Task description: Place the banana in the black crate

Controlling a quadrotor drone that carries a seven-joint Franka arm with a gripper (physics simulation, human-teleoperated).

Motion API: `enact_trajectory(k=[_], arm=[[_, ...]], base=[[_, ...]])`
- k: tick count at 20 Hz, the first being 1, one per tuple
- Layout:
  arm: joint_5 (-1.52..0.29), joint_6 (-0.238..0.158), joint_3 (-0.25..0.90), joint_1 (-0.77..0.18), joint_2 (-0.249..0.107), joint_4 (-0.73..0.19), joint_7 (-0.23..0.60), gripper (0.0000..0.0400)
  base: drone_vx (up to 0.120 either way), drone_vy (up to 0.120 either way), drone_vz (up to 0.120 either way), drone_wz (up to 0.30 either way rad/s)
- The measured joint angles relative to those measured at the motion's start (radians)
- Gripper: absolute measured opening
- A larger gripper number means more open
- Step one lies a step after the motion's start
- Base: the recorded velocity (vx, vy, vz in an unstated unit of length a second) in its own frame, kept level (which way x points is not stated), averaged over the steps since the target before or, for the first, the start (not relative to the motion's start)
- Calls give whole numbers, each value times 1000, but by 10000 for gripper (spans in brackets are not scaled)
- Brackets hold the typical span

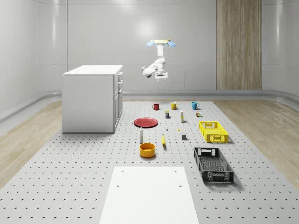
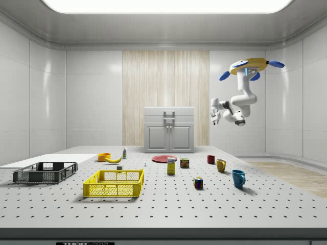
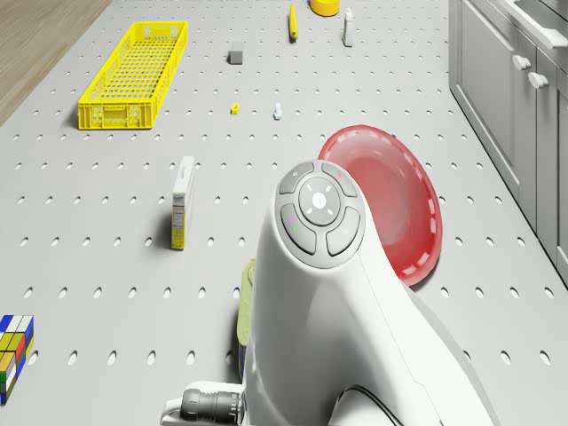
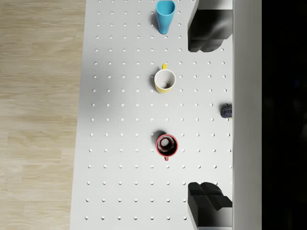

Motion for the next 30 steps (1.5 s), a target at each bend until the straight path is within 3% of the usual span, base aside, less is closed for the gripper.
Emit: enact_trajectory(k=[6, 15, 22, 30], arm=[[-6, 0, 30, -56, -41, -3, 39, 400], [13, 31, 54, -92, -93, -1, 68, 400], [31, 62, 68, -108, -129, 2, 83, 400], [52, 98, 80, -122, -169, 5, 96, 400]], base=[[120, 0, 0, 0], [120, 0, 0, 0], [120, -114, 0, 0], [120, 0, -120, 0]])
